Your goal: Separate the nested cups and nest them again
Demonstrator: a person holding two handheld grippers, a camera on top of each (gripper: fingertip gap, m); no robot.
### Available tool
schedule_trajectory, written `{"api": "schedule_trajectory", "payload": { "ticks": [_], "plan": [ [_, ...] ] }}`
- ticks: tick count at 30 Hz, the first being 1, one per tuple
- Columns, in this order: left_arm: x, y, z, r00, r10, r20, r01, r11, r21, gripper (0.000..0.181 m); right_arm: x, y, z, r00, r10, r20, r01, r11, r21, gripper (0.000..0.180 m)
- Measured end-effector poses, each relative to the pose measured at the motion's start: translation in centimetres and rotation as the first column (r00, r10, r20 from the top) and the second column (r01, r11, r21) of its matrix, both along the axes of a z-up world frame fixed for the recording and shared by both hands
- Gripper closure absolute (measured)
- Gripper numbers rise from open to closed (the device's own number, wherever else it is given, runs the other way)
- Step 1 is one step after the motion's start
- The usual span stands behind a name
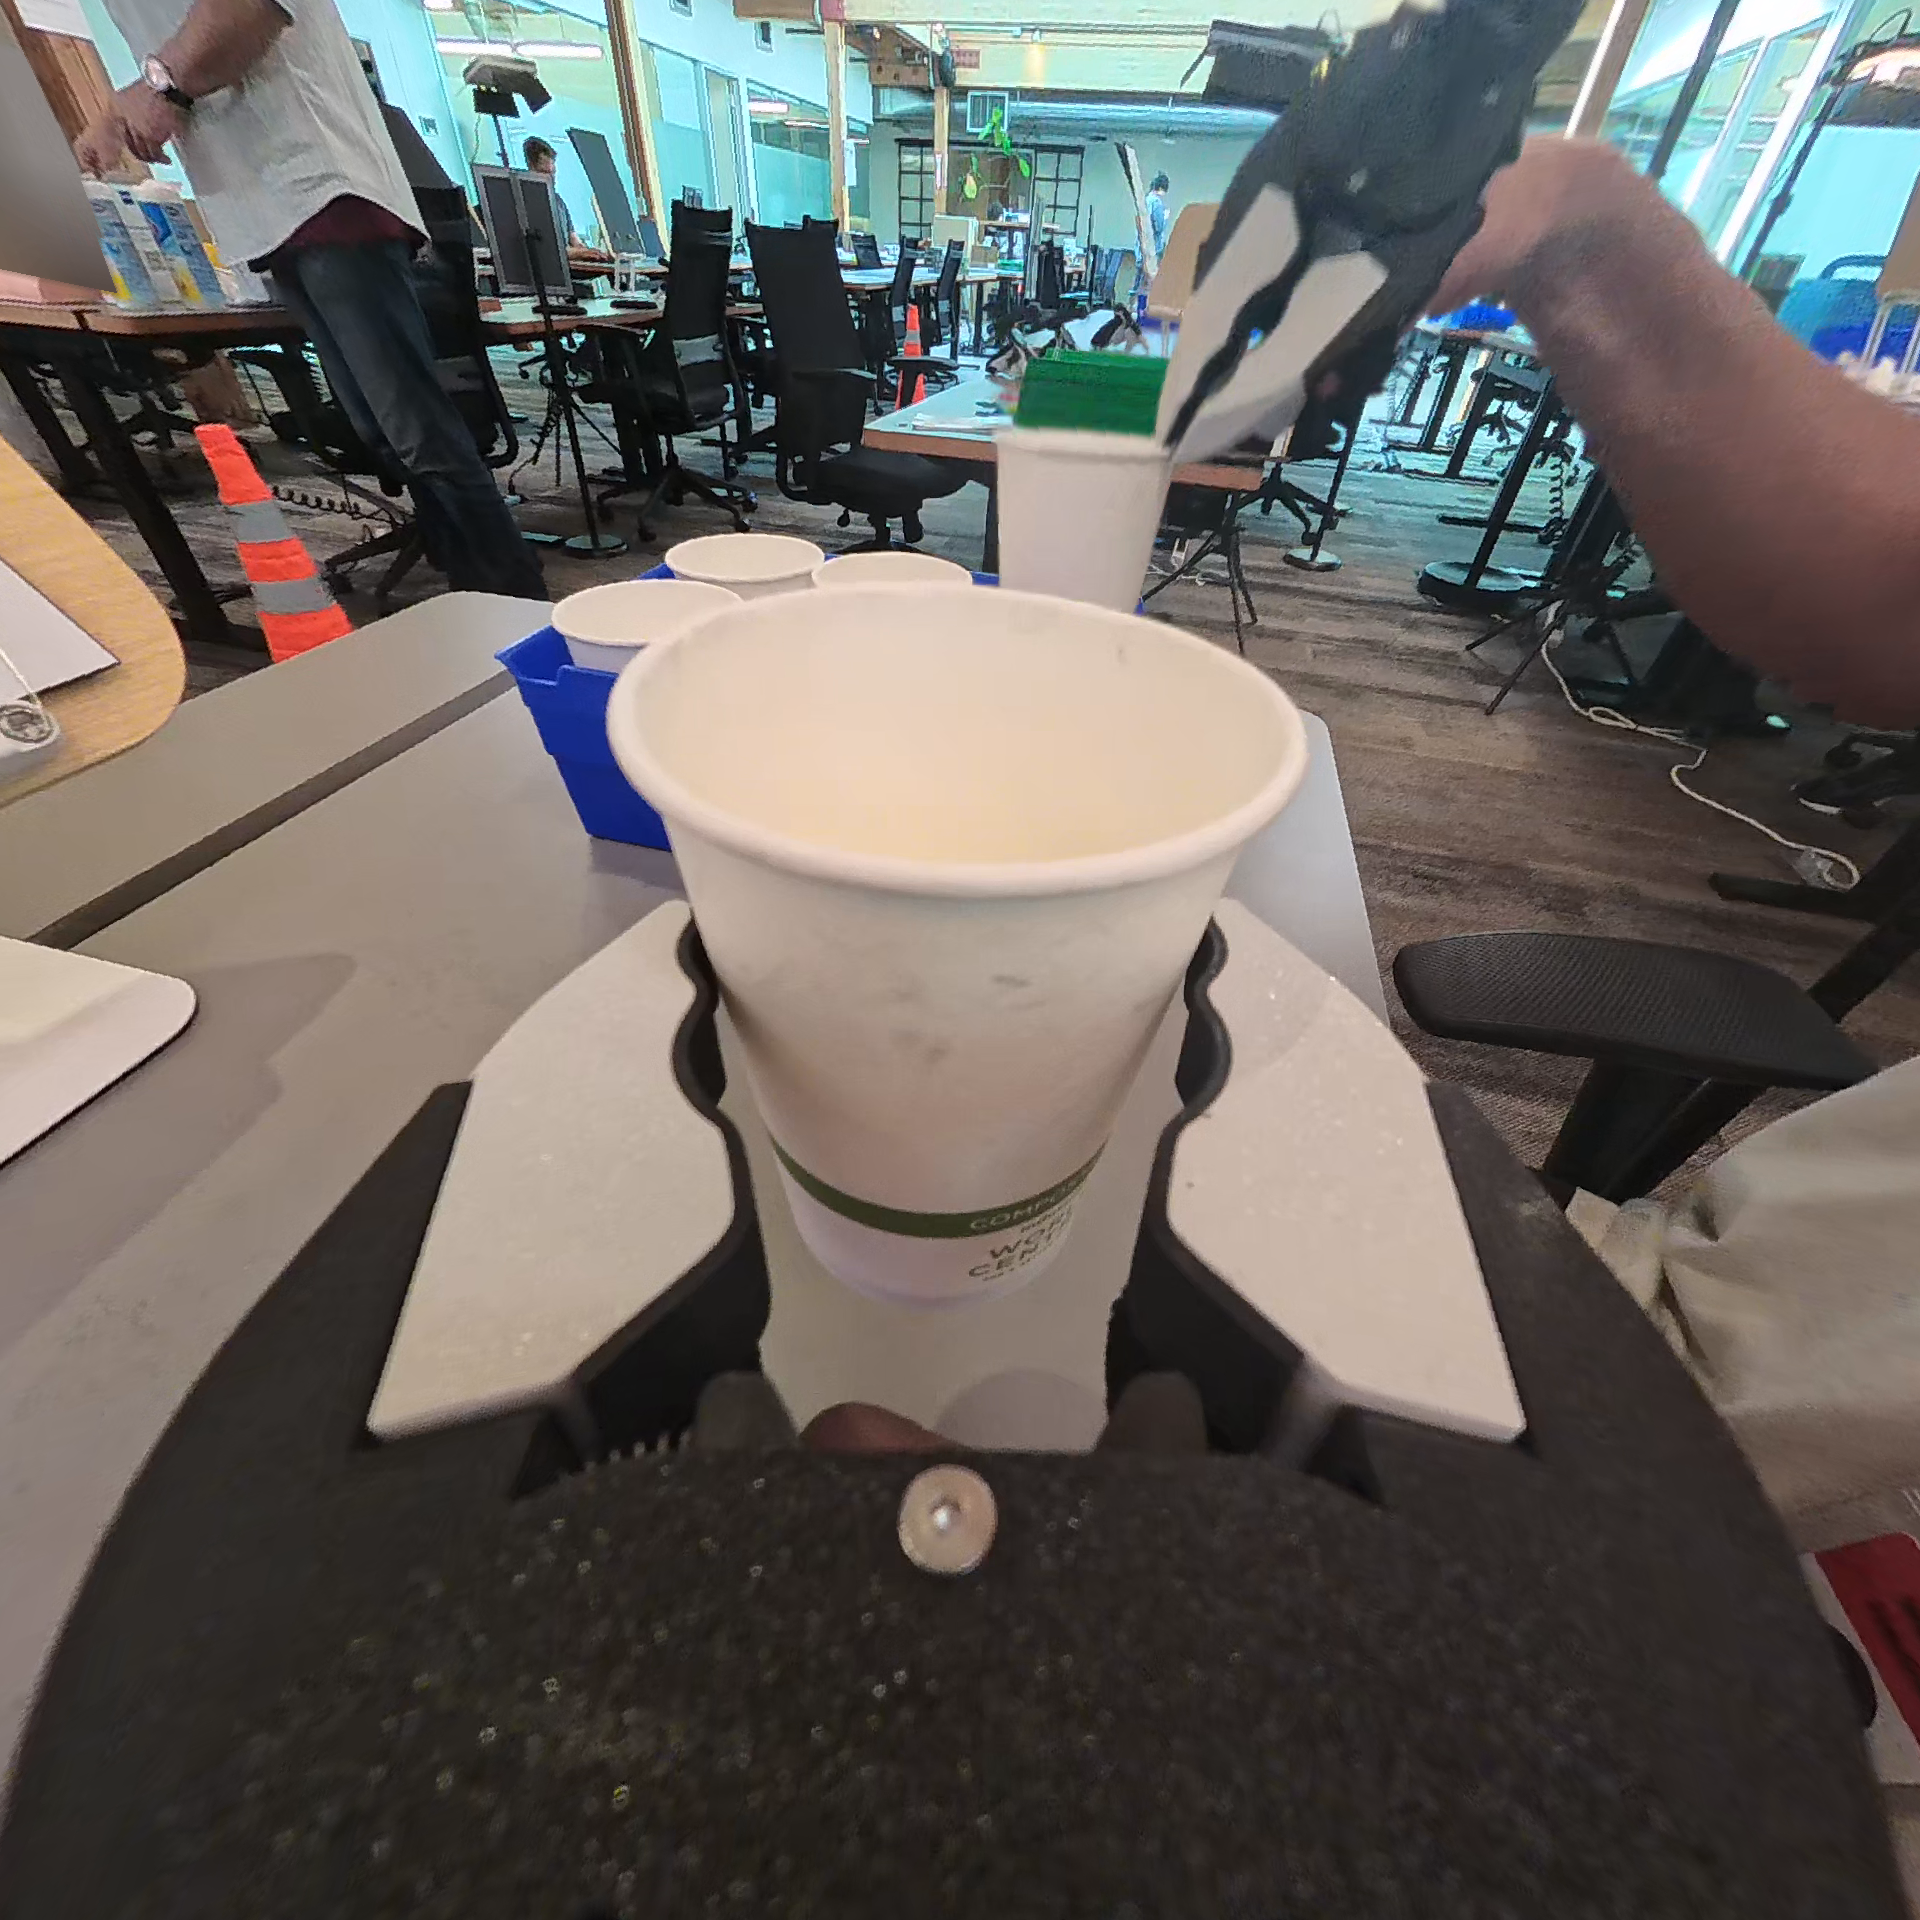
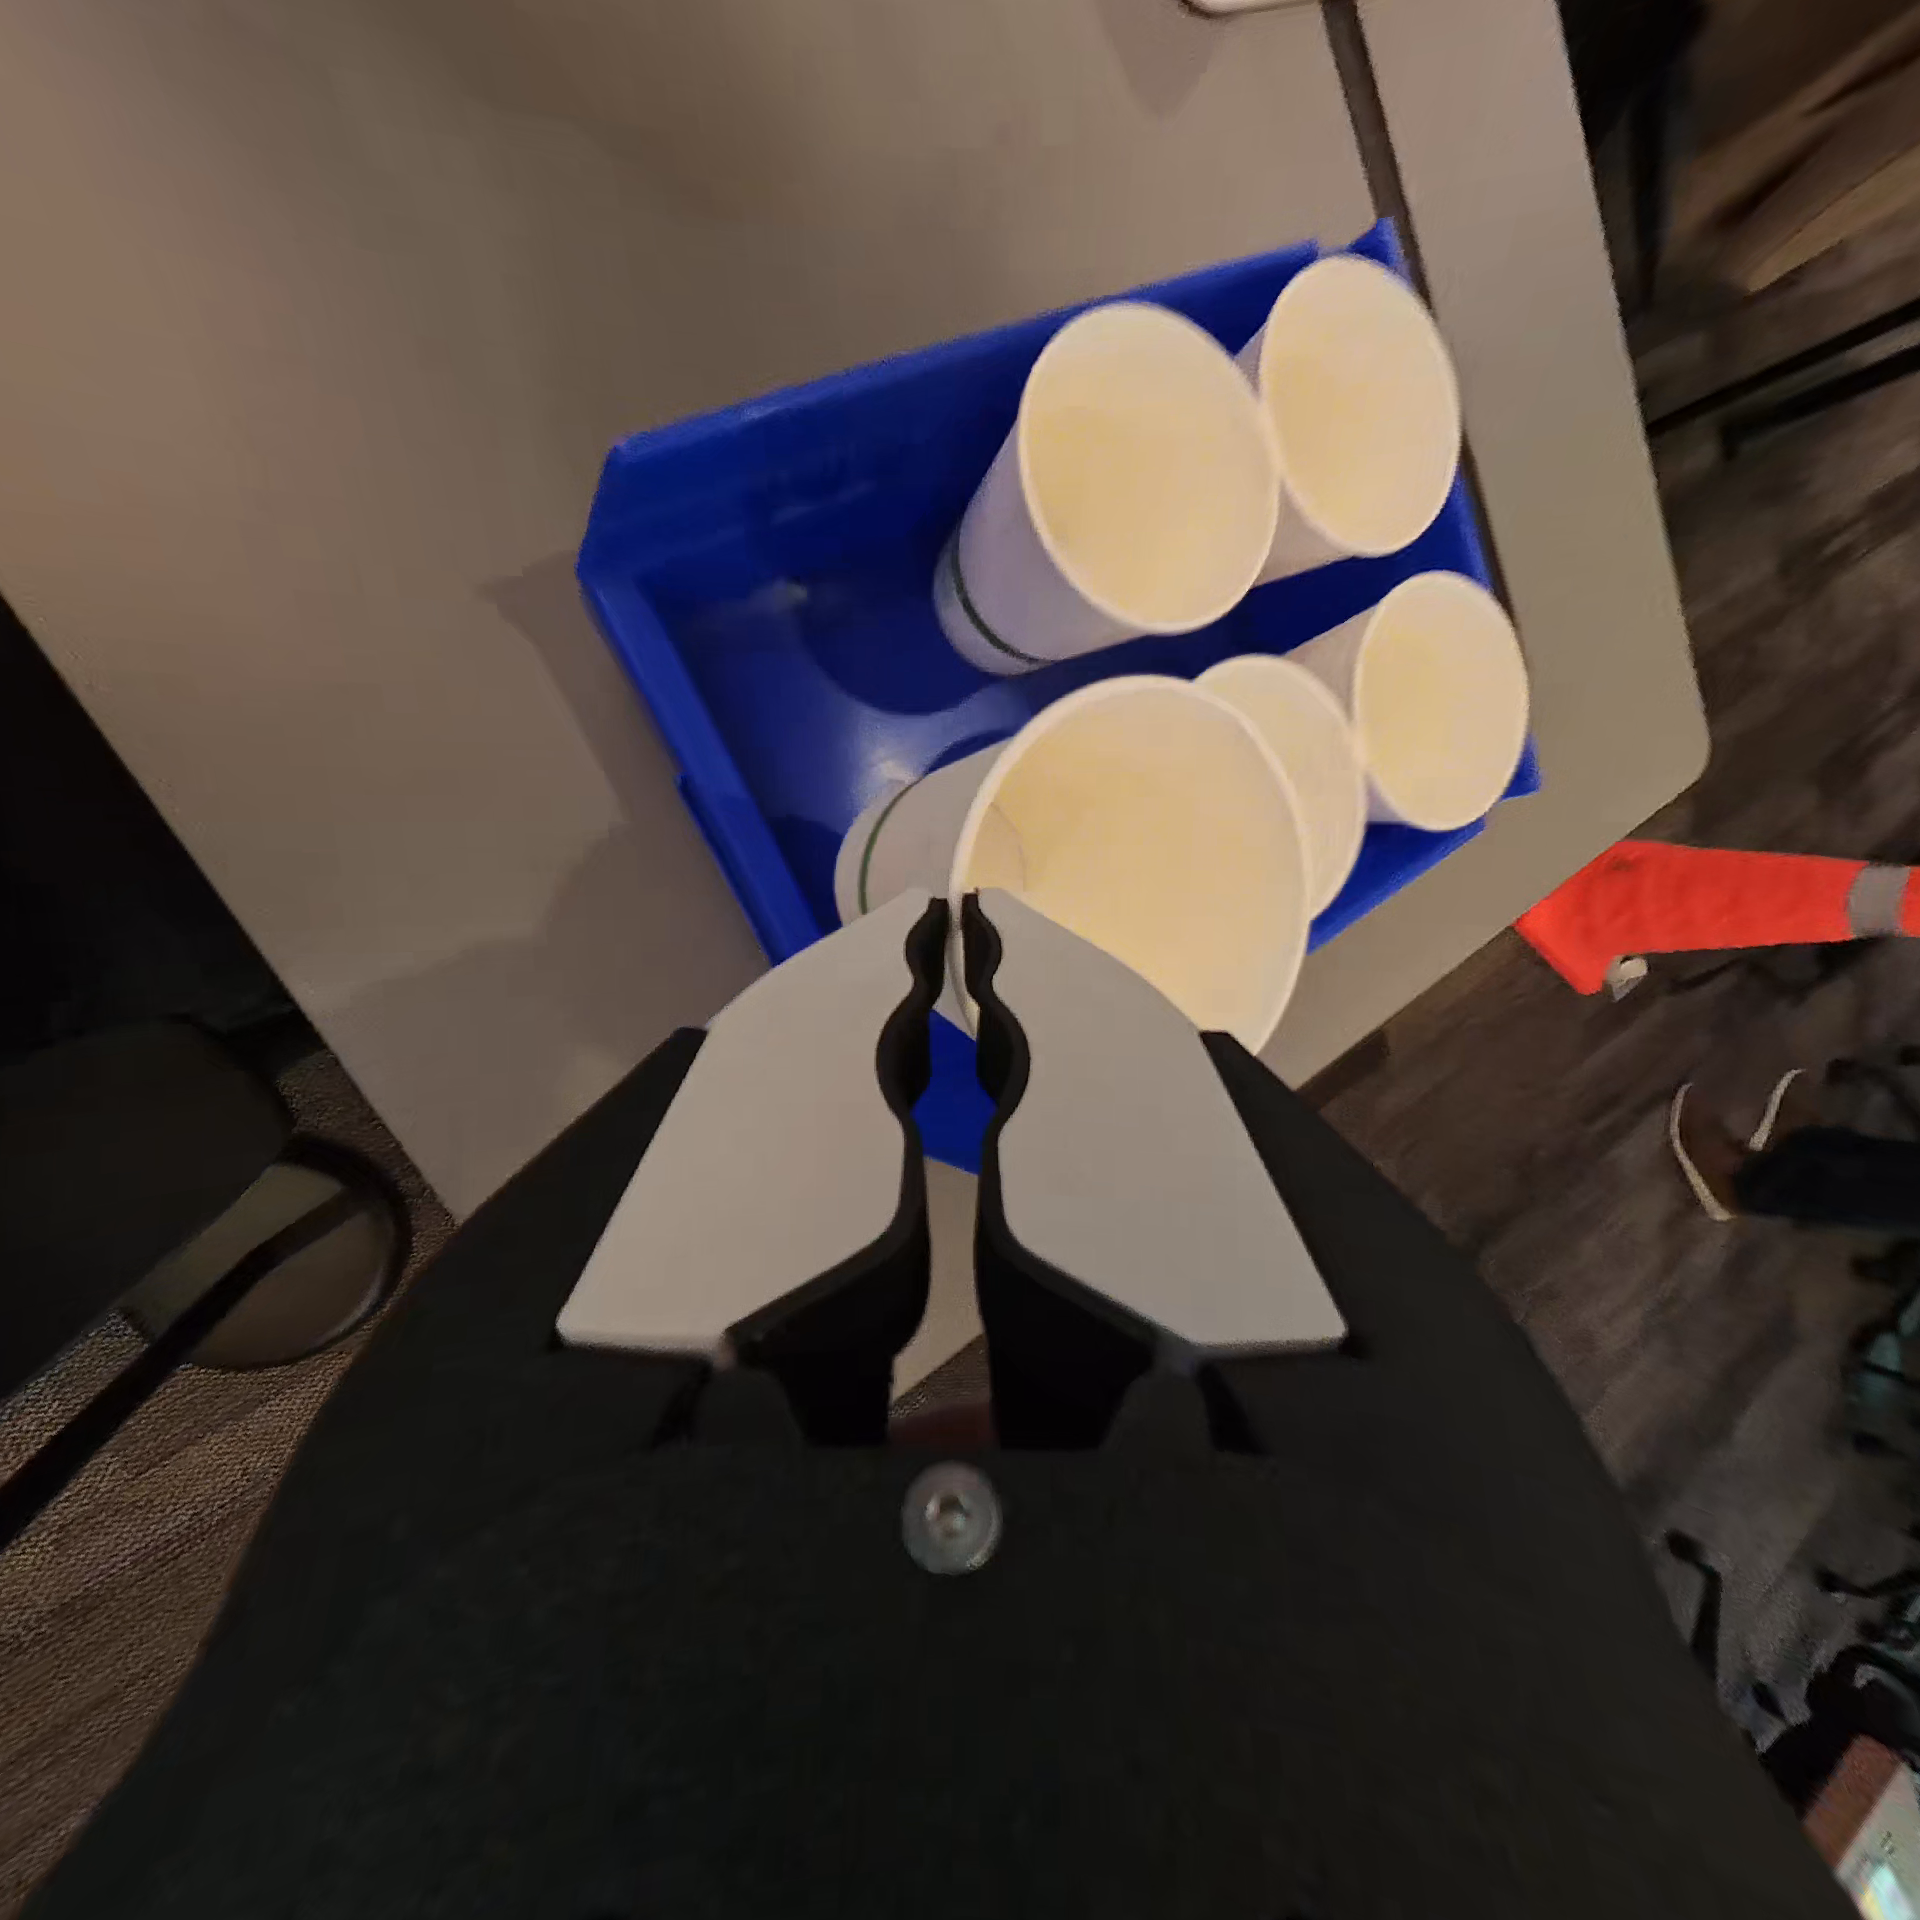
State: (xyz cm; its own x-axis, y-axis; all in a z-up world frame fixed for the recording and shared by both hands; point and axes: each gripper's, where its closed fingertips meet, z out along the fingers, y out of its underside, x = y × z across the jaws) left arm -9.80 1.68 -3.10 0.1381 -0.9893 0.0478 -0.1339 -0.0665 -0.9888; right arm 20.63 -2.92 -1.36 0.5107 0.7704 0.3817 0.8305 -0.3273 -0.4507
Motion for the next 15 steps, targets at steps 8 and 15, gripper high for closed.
{"api": "schedule_trajectory", "payload": {
  "ticks": [8, 15],
  "plan": [
    [0.5, -0.3, -0.5, 1.0, -0.01, -0.017, 0.01, 1.0, -0.001, 0.095, 1.5, 0.3, -5.8, 0.999, -0.041, 0.008, 0.042, 0.992, -0.115, 0.177],
    [1.1, -0.5, -1.0, 0.999, -0.014, -0.042, 0.014, 1.0, 0.006, 0.095, 1.8, 0.6, -6.4, 0.994, -0.047, 0.094, 0.059, 0.99, -0.128, 0.16]
  ]
}}
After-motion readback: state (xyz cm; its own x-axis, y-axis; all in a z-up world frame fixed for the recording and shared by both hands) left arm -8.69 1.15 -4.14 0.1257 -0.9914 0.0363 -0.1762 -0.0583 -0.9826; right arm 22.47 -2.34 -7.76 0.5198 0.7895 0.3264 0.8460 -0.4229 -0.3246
